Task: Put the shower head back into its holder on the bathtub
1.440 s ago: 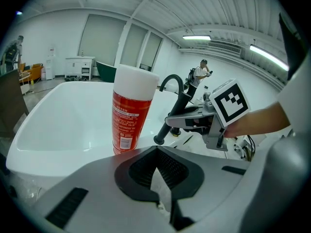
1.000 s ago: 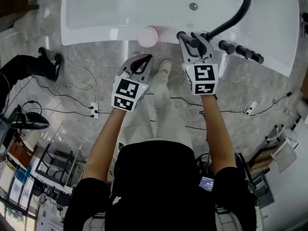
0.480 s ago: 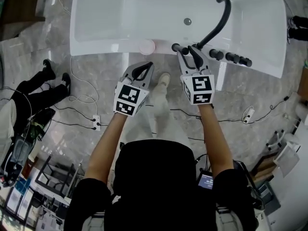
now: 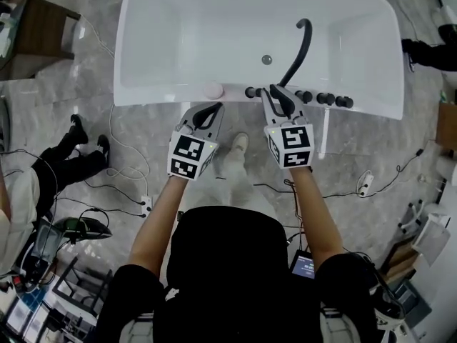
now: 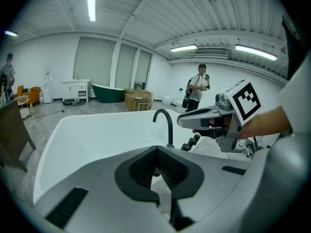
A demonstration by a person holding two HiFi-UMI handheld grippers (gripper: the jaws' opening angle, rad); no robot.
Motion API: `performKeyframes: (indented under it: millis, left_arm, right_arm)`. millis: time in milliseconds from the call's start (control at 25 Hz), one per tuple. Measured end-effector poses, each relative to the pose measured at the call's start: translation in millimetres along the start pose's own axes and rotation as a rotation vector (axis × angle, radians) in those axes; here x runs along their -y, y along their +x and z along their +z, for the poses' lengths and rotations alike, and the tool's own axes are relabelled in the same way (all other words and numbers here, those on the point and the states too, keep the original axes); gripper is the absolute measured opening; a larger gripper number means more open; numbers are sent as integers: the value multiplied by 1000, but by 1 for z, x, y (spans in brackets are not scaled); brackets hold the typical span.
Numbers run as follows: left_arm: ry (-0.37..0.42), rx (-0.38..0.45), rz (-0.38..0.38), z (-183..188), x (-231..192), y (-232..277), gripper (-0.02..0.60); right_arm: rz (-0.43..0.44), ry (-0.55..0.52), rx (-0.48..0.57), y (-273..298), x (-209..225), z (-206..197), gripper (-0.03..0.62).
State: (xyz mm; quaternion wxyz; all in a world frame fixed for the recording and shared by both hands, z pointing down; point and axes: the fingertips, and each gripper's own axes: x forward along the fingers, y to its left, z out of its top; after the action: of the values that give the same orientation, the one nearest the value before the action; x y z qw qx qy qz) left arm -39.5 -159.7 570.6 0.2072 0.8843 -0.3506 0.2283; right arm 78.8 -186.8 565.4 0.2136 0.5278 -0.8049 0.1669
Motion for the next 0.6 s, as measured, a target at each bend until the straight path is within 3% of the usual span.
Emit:
performKeyframes:
  millis: [600]
  left_arm:
    - [60, 194, 71, 155, 18, -68, 14]
  right_arm:
    - [-39, 6, 159, -91, 9, 148, 23]
